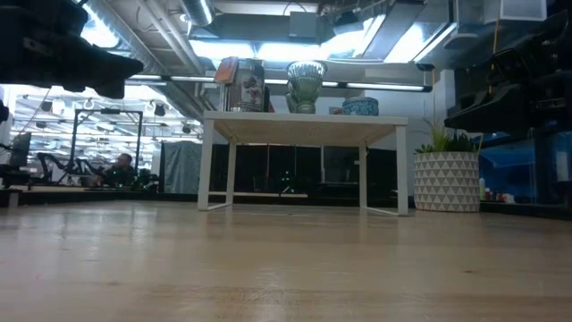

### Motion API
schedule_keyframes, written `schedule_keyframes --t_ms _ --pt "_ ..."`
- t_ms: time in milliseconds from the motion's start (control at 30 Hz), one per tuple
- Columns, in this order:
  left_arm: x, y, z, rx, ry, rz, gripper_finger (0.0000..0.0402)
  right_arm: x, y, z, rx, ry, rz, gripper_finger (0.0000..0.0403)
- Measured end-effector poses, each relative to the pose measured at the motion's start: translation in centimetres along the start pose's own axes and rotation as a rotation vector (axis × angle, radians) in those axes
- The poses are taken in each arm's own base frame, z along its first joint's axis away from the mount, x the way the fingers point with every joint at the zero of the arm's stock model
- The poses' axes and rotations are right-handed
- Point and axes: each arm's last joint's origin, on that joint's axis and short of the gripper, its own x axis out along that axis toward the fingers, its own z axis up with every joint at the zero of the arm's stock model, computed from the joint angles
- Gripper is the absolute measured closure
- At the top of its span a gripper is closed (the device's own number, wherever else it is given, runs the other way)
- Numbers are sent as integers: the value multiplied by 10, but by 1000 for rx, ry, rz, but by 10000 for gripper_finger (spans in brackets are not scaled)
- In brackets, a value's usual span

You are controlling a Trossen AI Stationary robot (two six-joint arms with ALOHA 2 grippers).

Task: Pick & Place candle stick holders
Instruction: Return to Home Position

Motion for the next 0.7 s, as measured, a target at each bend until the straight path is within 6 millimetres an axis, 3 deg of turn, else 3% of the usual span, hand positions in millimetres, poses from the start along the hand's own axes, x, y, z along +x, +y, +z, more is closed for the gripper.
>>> schedule_keyframes --t_ms 700 --pt "0 0 0 1 1 -1 397 0 0 0 0 0 0 340"
